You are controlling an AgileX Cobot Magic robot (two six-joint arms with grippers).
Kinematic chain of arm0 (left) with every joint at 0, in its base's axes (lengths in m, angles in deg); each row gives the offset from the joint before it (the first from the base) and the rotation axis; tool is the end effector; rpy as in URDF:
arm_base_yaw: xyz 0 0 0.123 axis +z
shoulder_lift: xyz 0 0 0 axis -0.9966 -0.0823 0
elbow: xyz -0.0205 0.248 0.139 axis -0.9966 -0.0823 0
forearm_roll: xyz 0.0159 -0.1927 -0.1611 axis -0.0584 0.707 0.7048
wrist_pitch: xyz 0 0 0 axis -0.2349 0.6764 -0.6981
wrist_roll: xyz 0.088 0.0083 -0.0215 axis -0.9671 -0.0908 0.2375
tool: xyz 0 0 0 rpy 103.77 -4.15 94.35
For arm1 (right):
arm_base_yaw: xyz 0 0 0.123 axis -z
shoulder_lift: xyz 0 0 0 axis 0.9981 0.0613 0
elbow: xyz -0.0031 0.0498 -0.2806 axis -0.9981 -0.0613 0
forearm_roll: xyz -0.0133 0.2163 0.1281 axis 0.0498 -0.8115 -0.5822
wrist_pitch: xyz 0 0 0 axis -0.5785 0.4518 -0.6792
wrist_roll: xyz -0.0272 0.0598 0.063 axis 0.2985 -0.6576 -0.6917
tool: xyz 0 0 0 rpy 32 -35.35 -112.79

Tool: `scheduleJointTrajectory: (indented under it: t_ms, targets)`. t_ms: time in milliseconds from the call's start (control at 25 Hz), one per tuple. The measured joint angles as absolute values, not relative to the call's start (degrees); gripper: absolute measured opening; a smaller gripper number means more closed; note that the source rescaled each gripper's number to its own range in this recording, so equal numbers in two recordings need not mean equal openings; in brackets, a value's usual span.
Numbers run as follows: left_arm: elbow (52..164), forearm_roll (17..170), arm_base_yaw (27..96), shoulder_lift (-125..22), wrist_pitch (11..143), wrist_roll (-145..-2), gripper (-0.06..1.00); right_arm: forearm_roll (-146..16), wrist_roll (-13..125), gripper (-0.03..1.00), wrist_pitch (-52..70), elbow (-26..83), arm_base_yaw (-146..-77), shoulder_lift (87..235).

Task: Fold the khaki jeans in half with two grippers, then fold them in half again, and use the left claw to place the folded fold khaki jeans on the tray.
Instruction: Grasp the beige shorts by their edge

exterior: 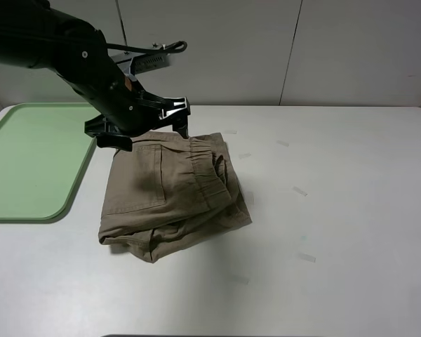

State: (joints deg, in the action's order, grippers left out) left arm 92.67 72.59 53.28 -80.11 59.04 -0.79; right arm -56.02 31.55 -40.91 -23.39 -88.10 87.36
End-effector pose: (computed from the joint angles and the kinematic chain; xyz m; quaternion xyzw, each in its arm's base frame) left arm 0.3172 -0.1933 0.2034 -0.0102 0.9504 -0.1465 0.2740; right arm -0.0037 -0.0010 0.2783 0.0015 0.8445 0.0105 0.5355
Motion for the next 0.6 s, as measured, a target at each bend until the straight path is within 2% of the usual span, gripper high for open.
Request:
scheduleJointTrajectory:
  t_ms: [280,600]
  targets:
    - [92.5,72.9,55.4,-77.9,45.1,-0.5,1.0,-56.0,31.5,1.0,-40.9,-23.4,-88.1,87.4]
    - [88.1,72.7,60.2,-77.8,47.1,-0.6,1.0,-56.0,31.5,1.0,-40.9,-23.4,-88.1,87.4]
